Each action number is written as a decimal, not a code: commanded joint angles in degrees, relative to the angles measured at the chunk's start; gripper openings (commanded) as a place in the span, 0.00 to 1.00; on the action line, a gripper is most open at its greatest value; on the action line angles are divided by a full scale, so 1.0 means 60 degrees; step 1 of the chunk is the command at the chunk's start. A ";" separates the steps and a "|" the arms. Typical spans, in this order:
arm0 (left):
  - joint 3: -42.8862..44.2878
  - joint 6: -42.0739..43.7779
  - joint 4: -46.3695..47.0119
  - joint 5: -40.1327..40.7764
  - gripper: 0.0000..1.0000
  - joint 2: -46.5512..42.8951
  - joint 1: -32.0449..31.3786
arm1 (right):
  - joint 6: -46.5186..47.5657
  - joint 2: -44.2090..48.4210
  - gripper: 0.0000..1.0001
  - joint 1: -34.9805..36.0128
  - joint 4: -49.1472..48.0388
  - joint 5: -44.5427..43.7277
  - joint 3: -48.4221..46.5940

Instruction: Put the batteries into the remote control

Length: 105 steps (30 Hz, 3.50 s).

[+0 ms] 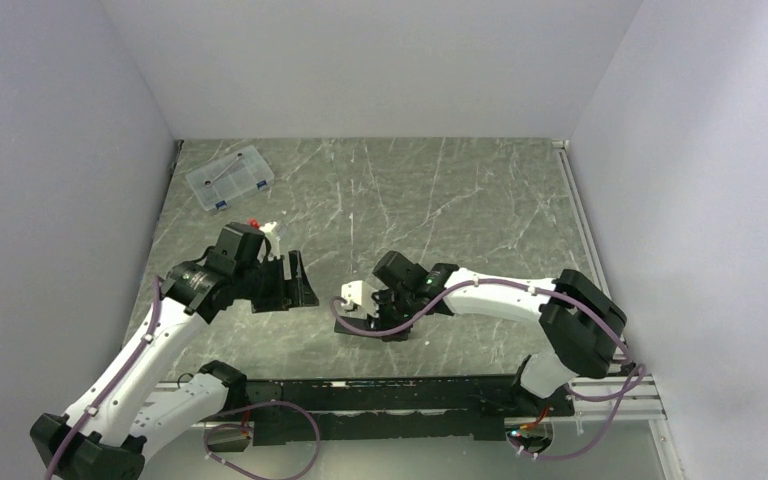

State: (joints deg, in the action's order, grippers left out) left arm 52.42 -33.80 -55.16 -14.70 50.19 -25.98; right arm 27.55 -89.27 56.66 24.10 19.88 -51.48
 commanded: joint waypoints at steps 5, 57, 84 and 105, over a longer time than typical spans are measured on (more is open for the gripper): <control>-0.0235 -0.0287 0.1028 -0.1132 0.77 0.0204 -0.0006 | -0.1457 0.1235 0.16 -0.0456 -0.0525 0.1511 0.0312; -0.1316 -0.3284 0.5133 -0.5572 0.07 0.1958 -0.0006 | -0.3176 0.4775 0.16 -0.1069 -0.1822 0.1970 0.1367; -0.2217 -0.5327 0.6687 -0.5653 0.00 0.1675 0.0050 | -0.3703 0.5860 1.00 -0.1080 -0.1820 -0.1342 0.0764; -0.3437 -0.8154 0.8887 -0.5955 0.00 0.1122 0.0310 | -0.2147 0.6652 0.81 0.0131 -0.2585 -0.1895 0.1470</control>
State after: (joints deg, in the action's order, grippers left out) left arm 32.88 -77.45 -8.27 -48.27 58.28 -24.71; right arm 8.93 -52.03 54.19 10.61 14.48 -44.01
